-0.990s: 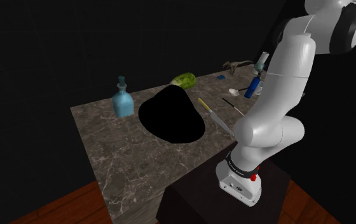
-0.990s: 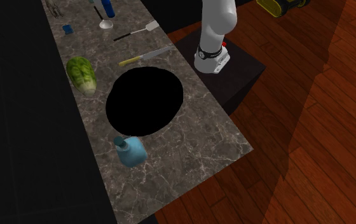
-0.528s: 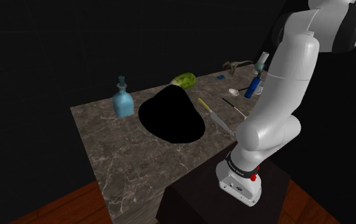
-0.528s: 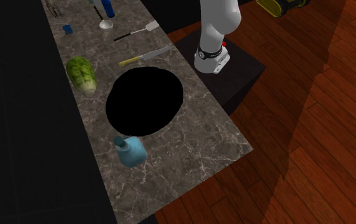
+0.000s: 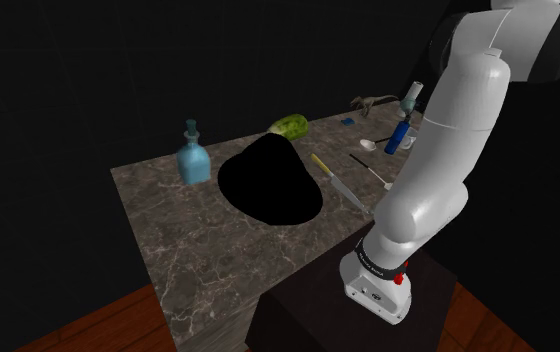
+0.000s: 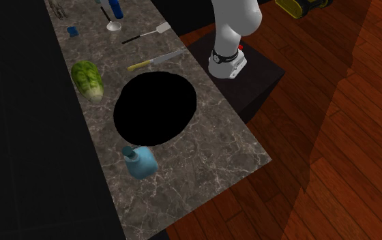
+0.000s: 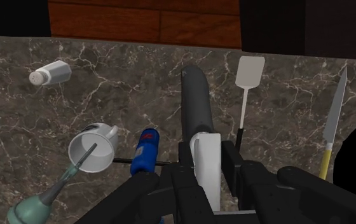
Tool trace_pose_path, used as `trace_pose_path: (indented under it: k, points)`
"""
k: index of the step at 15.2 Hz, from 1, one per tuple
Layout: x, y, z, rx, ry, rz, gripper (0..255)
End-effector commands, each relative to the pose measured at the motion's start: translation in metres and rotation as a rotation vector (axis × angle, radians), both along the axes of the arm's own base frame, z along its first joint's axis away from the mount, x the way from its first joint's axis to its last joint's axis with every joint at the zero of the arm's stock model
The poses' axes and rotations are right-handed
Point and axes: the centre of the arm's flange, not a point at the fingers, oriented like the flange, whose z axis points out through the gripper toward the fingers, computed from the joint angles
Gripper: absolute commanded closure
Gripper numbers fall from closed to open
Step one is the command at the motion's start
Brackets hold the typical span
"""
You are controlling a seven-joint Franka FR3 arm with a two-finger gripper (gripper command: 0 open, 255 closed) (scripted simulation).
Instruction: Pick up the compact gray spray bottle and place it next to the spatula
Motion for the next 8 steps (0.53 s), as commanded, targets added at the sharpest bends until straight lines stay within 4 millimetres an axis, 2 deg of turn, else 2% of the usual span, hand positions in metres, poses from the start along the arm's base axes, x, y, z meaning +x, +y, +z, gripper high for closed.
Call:
trace_pose_path:
  k: [1, 8]
  points:
    - [0.0, 0.001, -0.011, 0.0, 0.0, 0.0, 255]
    - [0.0, 0.001, -0.048, 0.0, 0.0, 0.0, 255]
